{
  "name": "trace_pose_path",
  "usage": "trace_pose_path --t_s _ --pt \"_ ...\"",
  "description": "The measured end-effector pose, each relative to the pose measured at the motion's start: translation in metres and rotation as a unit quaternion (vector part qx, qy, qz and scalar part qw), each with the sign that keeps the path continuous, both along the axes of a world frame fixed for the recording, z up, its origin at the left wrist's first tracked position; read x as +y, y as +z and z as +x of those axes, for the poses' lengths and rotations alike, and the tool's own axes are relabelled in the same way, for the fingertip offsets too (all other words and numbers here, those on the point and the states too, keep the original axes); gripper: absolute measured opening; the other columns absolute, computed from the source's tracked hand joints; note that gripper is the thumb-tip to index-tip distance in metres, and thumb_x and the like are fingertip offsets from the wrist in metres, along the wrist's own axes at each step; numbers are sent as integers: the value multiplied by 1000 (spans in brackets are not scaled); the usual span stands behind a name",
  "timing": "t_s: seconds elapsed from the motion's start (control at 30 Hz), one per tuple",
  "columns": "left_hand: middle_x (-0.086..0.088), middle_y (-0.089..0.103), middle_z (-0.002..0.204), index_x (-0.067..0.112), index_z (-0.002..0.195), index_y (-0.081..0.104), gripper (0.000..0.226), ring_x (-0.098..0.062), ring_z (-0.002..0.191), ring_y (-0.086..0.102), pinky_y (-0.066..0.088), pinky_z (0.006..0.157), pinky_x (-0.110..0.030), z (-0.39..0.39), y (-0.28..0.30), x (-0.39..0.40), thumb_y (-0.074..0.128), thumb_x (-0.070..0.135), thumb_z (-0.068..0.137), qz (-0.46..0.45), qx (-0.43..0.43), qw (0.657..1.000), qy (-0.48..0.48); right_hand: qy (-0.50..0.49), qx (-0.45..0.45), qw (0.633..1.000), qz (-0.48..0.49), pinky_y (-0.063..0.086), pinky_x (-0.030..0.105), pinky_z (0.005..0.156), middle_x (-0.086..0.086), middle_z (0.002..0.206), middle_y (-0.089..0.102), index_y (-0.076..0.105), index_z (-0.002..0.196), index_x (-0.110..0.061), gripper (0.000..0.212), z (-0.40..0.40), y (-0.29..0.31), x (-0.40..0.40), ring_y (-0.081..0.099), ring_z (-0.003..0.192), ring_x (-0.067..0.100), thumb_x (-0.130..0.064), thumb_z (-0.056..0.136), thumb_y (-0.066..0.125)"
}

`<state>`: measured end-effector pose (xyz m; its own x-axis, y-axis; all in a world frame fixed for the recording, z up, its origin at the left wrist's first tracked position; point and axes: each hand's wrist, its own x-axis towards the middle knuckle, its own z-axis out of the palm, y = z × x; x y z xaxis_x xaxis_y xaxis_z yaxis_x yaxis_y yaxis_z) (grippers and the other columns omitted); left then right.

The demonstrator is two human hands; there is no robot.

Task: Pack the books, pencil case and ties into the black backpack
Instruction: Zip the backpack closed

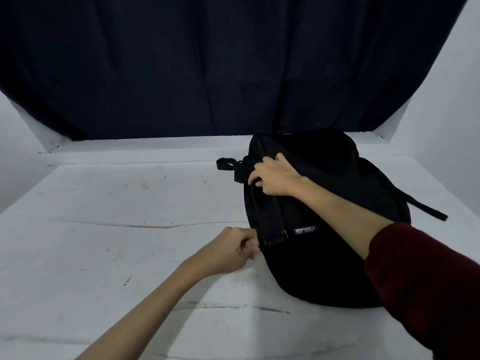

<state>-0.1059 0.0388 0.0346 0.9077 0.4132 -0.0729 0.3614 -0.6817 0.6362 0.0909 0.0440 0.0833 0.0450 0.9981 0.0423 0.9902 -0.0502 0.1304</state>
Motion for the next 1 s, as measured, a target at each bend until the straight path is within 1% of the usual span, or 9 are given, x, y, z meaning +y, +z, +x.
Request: trace_pose_path --t_s 0.1,0.27,0.33,0.4,0.53,0.67,0.8,0.9,1.0 --pt "9 58 67 17 71 51 24 -7 62 51 50 65 -30 -1 2 -6 52 13 95 -16 -22 999 27 -4 130 990 -52 20 30 94 -9 95 50 61 121 -36 38 -6 10 -36 42 108 11 -13 93 52" --pt "10 56 65 15 72 50 23 -8 62 50 50 68 -31 -1 3 -35 49 11 95 -1 -24 999 35 16 78 993 -83 19 42 107 -10 127 38 41 139 -38 52 -15 -1 -117 32 119 10 -34 90 59" --pt "11 56 63 22 65 46 31 -11 65 52 52 67 -33 -4 3 -55 51 10 93 -30 -13 999 -2 13 50 997 -53 16 45 111 -10 140 34 36 142 -36 55 -14 -18 -135 28 129 11 -33 91 57" --pt "11 57 64 25 64 45 33 -12 67 55 53 67 -34 -3 1 -76 53 10 93 -33 -7 999 -27 11 93 996 4 18 39 110 -9 143 37 42 140 -32 50 -13 -32 -149 29 132 11 -25 93 55" --pt "9 58 62 19 69 52 27 -7 62 55 53 59 -23 7 1 -91 54 9 94 -111 -40 992 33 1 197 960 200 35 31 79 -2 102 55 67 108 -19 39 -19 -53 -187 47 99 16 -8 73 55" --pt "12 60 62 16 74 55 20 -4 62 55 48 58 -18 6 -1 -90 57 13 93 -168 -25 984 50 15 186 965 185 23 24 74 -10 92 49 57 106 -19 44 -35 -79 -222 43 88 10 -30 64 53" --pt "3 62 86 20 85 63 18 -7 74 52 44 63 -13 1 2 -91 50 17 97 -110 10 993 30 -13 181 962 203 33 27 71 -8 83 58 56 97 -17 47 -50 -93 -216 54 75 13 -55 69 56" --pt "5 57 97 18 109 69 29 -1 77 50 40 68 -6 1 5 -88 43 10 99 -52 41 998 -11 -1 173 952 251 39 27 64 -7 64 56 56 79 -15 27 -60 -98 -207 51 58 13 -41 78 60" --pt "5 61 100 17 101 71 26 1 80 54 43 76 -13 0 5 -80 50 3 93 25 -24 999 31 -11 253 934 252 47 30 62 -2 64 56 58 77 -7 12 -67 -98 -206 48 55 10 -13 81 66"
